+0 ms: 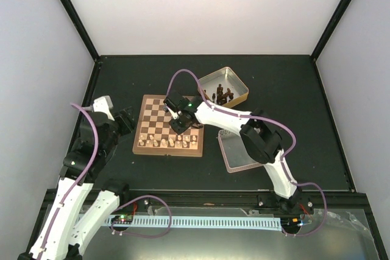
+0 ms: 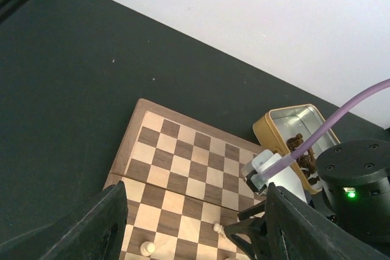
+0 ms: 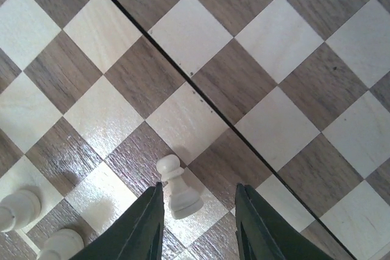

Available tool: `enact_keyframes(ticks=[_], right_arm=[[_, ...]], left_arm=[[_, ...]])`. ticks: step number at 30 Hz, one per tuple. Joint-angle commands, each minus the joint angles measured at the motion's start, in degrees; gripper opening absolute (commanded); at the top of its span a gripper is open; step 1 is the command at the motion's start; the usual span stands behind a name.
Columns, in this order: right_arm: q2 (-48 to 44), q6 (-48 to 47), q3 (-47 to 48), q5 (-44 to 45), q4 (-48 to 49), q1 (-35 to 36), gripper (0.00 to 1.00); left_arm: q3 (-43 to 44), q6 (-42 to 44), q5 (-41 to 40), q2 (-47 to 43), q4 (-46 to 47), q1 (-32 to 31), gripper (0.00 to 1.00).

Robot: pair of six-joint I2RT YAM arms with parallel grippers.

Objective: Set up the chess pieces on the board
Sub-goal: Pick up the chess piece from the chessboard.

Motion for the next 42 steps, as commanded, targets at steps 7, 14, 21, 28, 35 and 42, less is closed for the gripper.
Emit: enact_keyframes(ticks=[7, 14, 21, 28, 35, 42], right_arm=[[3.27, -3.87, 1.06, -0.55, -1.13, 0.12, 0.30], [4.59, -4.39, 0.77, -0.09, -0.45, 0.20, 0.21], [1.96, -4.36, -3.66, 2.02, 5.72, 0.14, 0.06], [-6.41, -6.11, -14.08, 2.13, 24.86, 0.12, 0.06], [-15.13, -5.41, -24.75, -0.30, 38.12, 0.12, 0.06], [-23.17, -5.19, -34.25, -8.22, 48.12, 0.12, 0.07]], left_arm=[[-0.24, -0.10, 1.76, 0.22, 1.63, 0.43, 0.64], [-0.36, -0.19, 2.15, 0.36, 1.83, 0.43, 0.63], [-2.76, -1.82, 5.50, 0.79, 3.60, 0.43, 0.64], [-8.36, -6.33, 16.71, 2.95, 10.18, 0.43, 0.67], [-12.10, -8.19, 29.92, 10.90, 18.87, 0.51, 0.71], [-8.99, -6.33, 37.83, 19.10, 20.41, 1.09, 0.71]])
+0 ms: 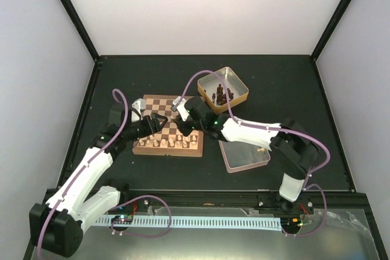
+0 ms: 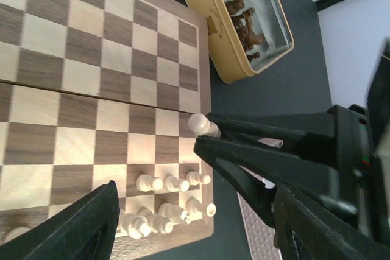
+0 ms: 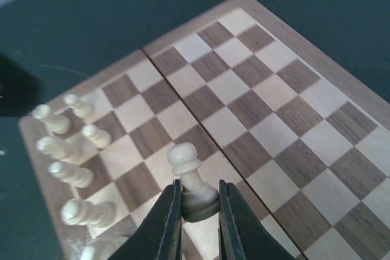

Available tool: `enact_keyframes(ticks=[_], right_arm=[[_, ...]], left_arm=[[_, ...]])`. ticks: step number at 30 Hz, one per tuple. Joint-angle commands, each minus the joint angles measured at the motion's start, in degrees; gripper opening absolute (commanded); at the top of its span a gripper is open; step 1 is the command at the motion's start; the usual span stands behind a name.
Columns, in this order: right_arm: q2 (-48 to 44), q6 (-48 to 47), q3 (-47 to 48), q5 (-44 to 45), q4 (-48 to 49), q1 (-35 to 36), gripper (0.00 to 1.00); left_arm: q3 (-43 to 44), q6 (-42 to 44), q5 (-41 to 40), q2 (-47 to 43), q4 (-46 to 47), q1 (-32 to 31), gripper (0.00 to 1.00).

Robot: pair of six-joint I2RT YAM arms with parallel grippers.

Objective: Set up the chess pieces on the board
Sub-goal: Pick up the chess piece from the chessboard, then place the chess piece on the chessboard.

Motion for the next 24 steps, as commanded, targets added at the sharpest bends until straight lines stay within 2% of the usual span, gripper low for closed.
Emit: enact_keyframes(ticks=[1, 5, 9, 16, 21, 24], right_arm=[[-4.30, 0.00, -4.42, -6.45, 10.24, 0.05, 0.07], [-6.88, 0.08, -7.44, -10.83, 13.88, 0.05, 0.07], [-7.63, 0.72, -8.47, -12.94, 15.71, 0.05, 0.08], [-8.10, 1.06, -8.62, -14.49, 16.26, 0.03, 0.07], [-7.99, 0.88, -8.89, -14.76, 16.46, 0.05, 0.08], [-8.07, 1.10, -8.95, -14.43, 16.20, 0.03, 0.11]], left_arm=[[3.56, 0.48, 8.41, 3.74, 3.42, 0.96, 0.70], [4.09, -0.99, 14.61, 7.35, 5.85, 1.46, 0.61], [3.50, -3.12, 19.04, 10.94, 8.88, 1.55, 0.45], [3.38, -2.80, 18.49, 11.72, 8.82, 1.73, 0.21], [3.38, -1.64, 17.84, 12.06, 8.44, 1.73, 0.09], [3.25, -0.62, 17.17, 12.07, 8.11, 1.80, 0.02]])
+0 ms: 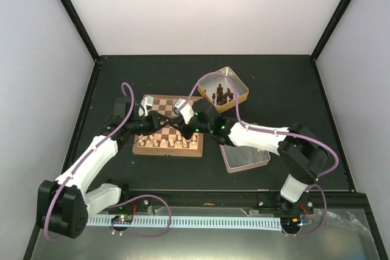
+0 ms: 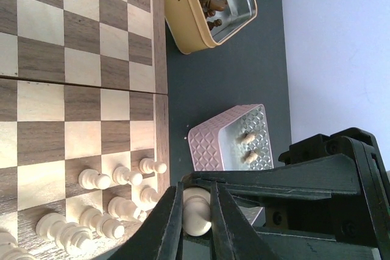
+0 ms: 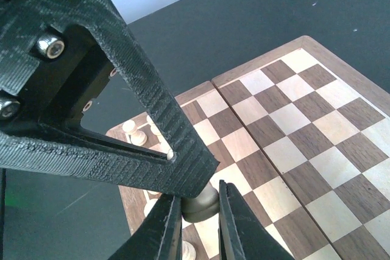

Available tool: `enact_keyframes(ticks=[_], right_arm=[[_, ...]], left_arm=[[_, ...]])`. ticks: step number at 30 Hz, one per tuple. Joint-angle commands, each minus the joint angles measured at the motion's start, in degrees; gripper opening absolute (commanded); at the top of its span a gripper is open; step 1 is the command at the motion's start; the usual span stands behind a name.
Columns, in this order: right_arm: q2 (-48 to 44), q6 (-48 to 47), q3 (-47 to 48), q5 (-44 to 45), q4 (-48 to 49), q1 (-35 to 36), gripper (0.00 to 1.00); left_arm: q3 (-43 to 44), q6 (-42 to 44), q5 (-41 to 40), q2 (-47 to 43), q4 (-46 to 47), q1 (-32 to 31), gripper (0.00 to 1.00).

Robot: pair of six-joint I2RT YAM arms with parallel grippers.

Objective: Set up the chess pieces on the board
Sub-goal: Place the chess piece on the chessboard.

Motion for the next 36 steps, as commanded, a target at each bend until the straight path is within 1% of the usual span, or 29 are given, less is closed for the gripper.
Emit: enact_keyframes(ticks=[1, 3, 4, 6, 7, 11, 15, 18, 27, 29, 36], right_arm=[[-1.67, 0.88, -0.19, -1.26, 2.91, 0.29, 0.16], [-1.72, 1.97, 0.36, 0.78, 0.66, 0.28, 0.24], [-1.87, 3.12, 0.46, 3.14, -0.65, 0.29, 0.28], [-2.63, 5.44, -0.28, 8.37, -2.76, 0.29, 0.36], [-3.25, 6.27, -1.15, 9.57, -3.21, 0.29, 0.40], [-6.81, 9.48, -4.84, 11.48, -4.13, 0.19, 0.48], [-10.03, 12.56, -6.94, 14.87, -6.53, 0.20, 0.50], [-11.06, 13.79, -6.80, 17.14, -8.95, 0.16, 0.50], [-11.19, 15.84, -6.44, 19.18, -12.69, -0.03, 0.50], [-11.35, 16.68, -6.44, 20.36, -13.69, -0.14, 0.50], [-14.03, 19.20, -7.48, 22.24, -15.07, -0.50, 0.50]], left_arm=[[1.86, 2.02, 0.08, 0.12, 0.41, -0.13, 0.01], [2.19, 3.63, -3.04, -0.40, -1.87, -0.17, 0.02], [2.56, 4.64, -5.34, -0.95, -3.68, -0.17, 0.02], [3.13, 6.85, -10.94, -1.82, -7.68, -0.23, 0.02], [3.22, 7.79, -13.87, -2.24, -9.35, -0.34, 0.02], [3.75, 10.33, -24.59, -2.58, -14.81, -1.53, 0.02], [4.77, 11.65, -33.14, -0.62, -18.64, -4.02, 0.01], [5.57, 12.40, -36.42, 2.01, -19.80, -5.60, 0.02], [11.46, 13.81, -39.38, 12.07, -23.90, -8.40, 0.03], [11.76, 14.27, -39.30, 14.61, -24.31, -8.87, 0.03], [11.63, 15.68, -38.85, 18.17, -23.68, -9.84, 0.04]])
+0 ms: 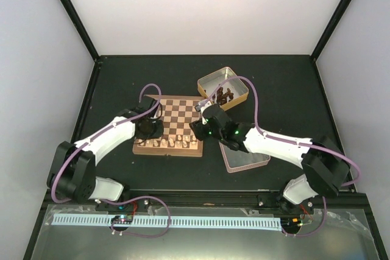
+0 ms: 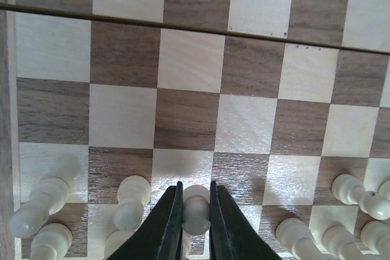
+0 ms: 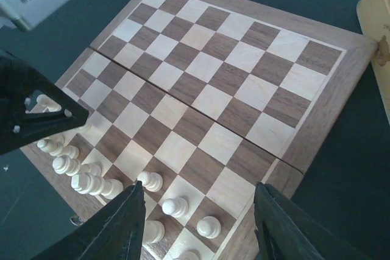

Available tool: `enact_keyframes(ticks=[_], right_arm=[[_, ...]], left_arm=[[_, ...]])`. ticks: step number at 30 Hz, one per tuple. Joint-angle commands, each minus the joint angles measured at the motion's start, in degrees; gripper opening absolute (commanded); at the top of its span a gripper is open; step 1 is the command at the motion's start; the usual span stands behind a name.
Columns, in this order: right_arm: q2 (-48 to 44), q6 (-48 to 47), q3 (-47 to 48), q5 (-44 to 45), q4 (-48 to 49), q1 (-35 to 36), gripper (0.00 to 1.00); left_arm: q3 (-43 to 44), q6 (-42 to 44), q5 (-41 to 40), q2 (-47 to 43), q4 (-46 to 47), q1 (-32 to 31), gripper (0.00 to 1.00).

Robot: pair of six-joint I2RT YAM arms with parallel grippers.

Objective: Set up the chess pieces on the board
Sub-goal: Place the chess piece on the chessboard.

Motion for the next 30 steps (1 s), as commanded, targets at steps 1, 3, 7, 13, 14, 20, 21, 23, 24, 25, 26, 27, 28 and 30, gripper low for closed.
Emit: enact_keyframes(ticks=[1, 3, 7, 13, 14, 20, 21, 23, 24, 25, 26, 27, 28, 30], right_arm=[[-3.96, 2.29, -0.78, 2.72, -1.03, -0.32, 0.50], [-5.17, 2.63, -1.27, 2.88, -1.11, -0.38, 0.50], [-7.01, 2.98, -1.84, 3.29, -1.51, -0.43, 0.50], [-8.20, 3.28, -1.96, 3.77, -2.40, -0.40, 0.50], [-8.37, 3.28, -2.00, 3.79, -2.43, -0.39, 0.50], [-8.91, 3.39, -1.88, 4.05, -3.04, -0.40, 0.50], [-9.06, 3.44, -1.78, 4.12, -3.23, -0.41, 0.50], [-9.58, 3.75, -1.71, 4.59, -3.54, -0.41, 0.50], [-9.96, 3.95, -1.69, 5.07, -3.76, -0.46, 0.50], [-10.26, 4.14, -1.65, 5.35, -3.99, -0.48, 0.50], [-10.68, 4.27, -1.61, 5.52, -4.29, -0.48, 0.50], [-11.14, 4.53, -1.60, 5.71, -4.55, -0.56, 0.50], [-11.53, 4.72, -1.64, 5.93, -4.80, -0.64, 0.50], [-12.41, 5.13, -1.85, 6.17, -5.18, -0.87, 0.50]], left_arm=[[1.84, 1.80, -0.65, 1.56, -0.73, -0.64, 0.04], [1.61, 2.00, -0.59, 2.20, 0.12, -0.66, 0.05], [1.60, 2.32, -0.38, 3.15, 1.40, -0.66, 0.05], [1.89, 2.67, -0.58, 4.51, 1.72, -0.66, 0.08], [1.79, 2.77, -0.59, 4.63, 1.80, -0.66, 0.09], [1.90, 3.38, -0.18, 4.82, 1.60, -0.66, 0.20], [1.95, 3.43, -0.21, 4.74, 1.46, -0.66, 0.22], [2.31, 3.51, -0.16, 4.49, 0.99, -0.66, 0.26], [2.57, 3.50, -0.14, 4.39, 0.70, -0.66, 0.26], [2.78, 3.51, -0.25, 4.23, 0.35, -0.66, 0.26], [2.92, 3.56, -0.23, 4.06, 0.10, -0.66, 0.26], [3.05, 3.65, -0.27, 3.79, -0.10, -0.66, 0.26], [3.07, 3.66, -0.33, 3.46, -0.22, -0.66, 0.26], [3.34, 3.66, -0.39, 2.85, -0.51, -0.66, 0.23]])
